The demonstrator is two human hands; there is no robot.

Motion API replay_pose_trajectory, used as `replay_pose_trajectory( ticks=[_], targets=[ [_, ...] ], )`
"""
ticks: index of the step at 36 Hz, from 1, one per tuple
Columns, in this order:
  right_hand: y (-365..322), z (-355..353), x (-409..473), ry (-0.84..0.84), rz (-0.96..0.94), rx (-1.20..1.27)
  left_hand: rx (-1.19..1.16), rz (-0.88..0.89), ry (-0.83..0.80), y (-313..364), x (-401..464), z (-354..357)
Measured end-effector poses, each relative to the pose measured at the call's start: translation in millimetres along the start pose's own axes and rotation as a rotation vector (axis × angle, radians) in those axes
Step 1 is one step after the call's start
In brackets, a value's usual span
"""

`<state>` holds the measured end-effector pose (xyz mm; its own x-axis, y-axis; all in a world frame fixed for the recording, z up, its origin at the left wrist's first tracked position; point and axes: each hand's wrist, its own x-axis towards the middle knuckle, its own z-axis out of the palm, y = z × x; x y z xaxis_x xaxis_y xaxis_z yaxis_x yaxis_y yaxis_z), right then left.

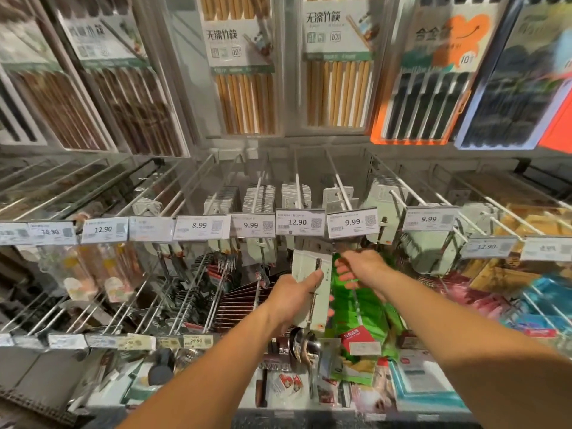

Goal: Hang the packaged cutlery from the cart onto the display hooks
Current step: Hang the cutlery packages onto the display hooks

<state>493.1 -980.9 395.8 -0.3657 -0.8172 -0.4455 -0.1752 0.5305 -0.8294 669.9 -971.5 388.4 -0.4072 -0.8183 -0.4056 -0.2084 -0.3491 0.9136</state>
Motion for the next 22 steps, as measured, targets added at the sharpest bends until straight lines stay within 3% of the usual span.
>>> replay_pose_trajectory(
  ticks=[2, 4, 10, 16, 22],
  targets=[
    [10, -2, -11, -0.295, 0.010, 0.085, -0.018, -0.010, 0.000, 3, -3, 4],
    [18, -7, -15, -0.417, -0.017, 0.157, -0.009, -0.006, 0.014, 4, -6, 10],
    [26, -16, -19, -0.280, -0.067, 0.153, 0.124, 0.047, 0.134, -1, -2, 16],
    [33, -31, -26, -0.224, -0.120, 0.123, 0.136, 0.159, 0.124, -11, -3, 9],
    [34, -36, -17, -0.021, -0.266, 0.092, 0.192, 0.115, 0.185, -11, -2, 2]
  ],
)
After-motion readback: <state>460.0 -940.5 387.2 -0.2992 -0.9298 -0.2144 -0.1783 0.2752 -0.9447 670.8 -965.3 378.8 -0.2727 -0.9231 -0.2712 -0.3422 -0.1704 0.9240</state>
